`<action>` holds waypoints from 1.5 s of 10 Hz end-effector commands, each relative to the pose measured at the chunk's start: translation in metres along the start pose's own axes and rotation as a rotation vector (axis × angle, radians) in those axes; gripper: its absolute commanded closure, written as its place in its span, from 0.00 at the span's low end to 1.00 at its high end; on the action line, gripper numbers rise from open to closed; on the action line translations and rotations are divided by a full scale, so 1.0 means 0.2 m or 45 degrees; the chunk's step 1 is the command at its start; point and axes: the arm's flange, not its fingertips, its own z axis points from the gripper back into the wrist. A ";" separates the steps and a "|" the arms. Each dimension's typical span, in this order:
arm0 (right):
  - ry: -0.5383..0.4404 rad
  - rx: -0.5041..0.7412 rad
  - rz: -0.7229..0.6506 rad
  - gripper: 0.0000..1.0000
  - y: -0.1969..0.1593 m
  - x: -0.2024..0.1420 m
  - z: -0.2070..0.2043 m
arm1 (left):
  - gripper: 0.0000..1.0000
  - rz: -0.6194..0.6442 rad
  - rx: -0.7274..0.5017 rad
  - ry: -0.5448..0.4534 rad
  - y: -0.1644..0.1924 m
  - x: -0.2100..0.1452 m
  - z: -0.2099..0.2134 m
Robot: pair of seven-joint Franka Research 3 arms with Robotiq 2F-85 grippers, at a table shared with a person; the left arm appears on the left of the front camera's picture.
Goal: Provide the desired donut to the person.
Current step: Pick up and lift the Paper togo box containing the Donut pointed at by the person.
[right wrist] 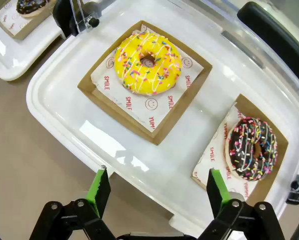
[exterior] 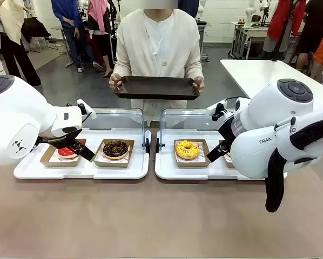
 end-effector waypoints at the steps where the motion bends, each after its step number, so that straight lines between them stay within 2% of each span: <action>1: 0.000 0.000 0.000 0.00 0.00 0.00 0.00 | 0.00 0.000 0.000 0.000 0.00 0.00 0.00; 13: 0.000 0.000 0.000 0.00 0.00 0.00 0.00 | 0.00 0.000 0.000 0.000 0.00 0.00 0.00; 14: -0.034 -0.016 -0.027 0.00 -0.04 0.02 0.17 | 0.00 -0.030 -0.021 0.015 0.02 0.05 0.17; 15: -0.003 0.014 -0.045 0.00 -0.09 0.03 0.36 | 0.00 -0.028 -0.036 0.017 0.04 0.09 0.35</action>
